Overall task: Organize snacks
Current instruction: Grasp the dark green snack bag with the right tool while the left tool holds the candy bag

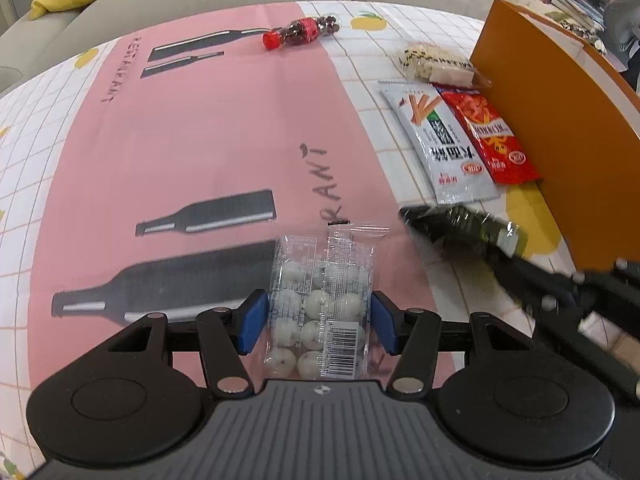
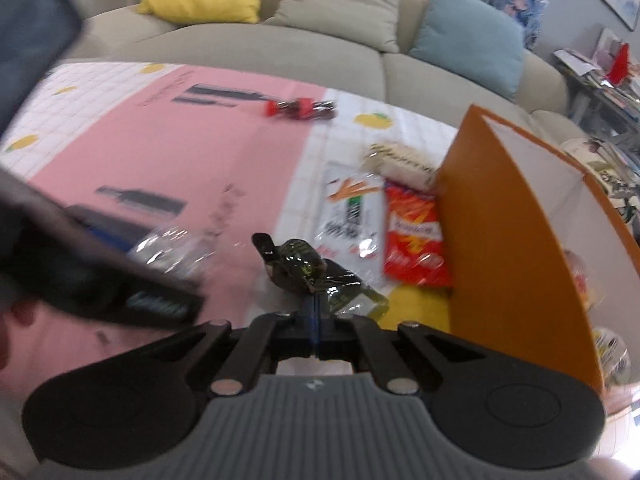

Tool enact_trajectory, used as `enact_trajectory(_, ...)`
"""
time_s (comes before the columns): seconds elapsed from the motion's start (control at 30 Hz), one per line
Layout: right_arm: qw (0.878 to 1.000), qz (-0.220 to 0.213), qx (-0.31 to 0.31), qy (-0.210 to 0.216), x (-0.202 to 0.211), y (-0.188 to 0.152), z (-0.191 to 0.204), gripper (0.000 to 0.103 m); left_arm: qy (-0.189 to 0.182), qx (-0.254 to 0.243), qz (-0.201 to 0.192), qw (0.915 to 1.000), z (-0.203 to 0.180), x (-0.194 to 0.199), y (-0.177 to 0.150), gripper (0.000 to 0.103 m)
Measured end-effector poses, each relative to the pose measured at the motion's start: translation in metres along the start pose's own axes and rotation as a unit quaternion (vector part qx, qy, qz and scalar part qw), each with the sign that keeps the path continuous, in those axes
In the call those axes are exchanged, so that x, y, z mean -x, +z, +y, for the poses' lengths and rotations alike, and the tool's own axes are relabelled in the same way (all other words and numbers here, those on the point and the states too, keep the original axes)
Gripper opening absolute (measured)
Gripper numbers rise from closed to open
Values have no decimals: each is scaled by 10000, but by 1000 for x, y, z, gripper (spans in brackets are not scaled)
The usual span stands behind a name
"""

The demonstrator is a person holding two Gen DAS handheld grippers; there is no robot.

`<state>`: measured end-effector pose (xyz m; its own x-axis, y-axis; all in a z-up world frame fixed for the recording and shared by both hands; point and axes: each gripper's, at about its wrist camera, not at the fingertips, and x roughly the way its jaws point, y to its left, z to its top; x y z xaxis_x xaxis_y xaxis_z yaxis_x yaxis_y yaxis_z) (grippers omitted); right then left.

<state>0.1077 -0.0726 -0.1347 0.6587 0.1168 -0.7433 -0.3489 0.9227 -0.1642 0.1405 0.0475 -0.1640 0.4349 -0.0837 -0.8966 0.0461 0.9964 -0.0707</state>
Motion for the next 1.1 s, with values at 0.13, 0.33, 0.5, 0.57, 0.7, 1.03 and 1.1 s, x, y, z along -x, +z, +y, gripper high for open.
enact_trajectory(0.13, 9998, 125, 60, 175, 13, -12, 9, 0, -6, -82, 11, 10000, 0, 4, -9, 64)
enact_trajectory(0.33, 9990, 118, -13, 420, 29, -18, 6, 1, -97, -151, -102, 9998, 4, 9, -16, 66)
enact_trajectory(0.5, 9981, -365, -162, 476, 41, -12, -7, 26, -123, -221, -197, 9995, 4, 8, -17, 67)
enact_trajectory(0.57, 9978, -447, -201, 439, 36, -8, -12, 26, -129, -262, -213, 9993, 4, 8, -17, 67)
enact_trajectory(0.7, 9949, -410, -312, 868, 20, -3, -18, 26, -165, -337, -178, 9991, 6, 8, -16, 67)
enact_trajectory(1.03, 9877, -302, -260, 1511, 3, -9, -14, 40, -232, -136, -126, 9996, 24, 10, -14, 67)
enact_trajectory(1.1, 9885, -293, -153, 1478, 0, -10, -11, 42, -213, -138, -143, 9996, 25, 10, -14, 67)
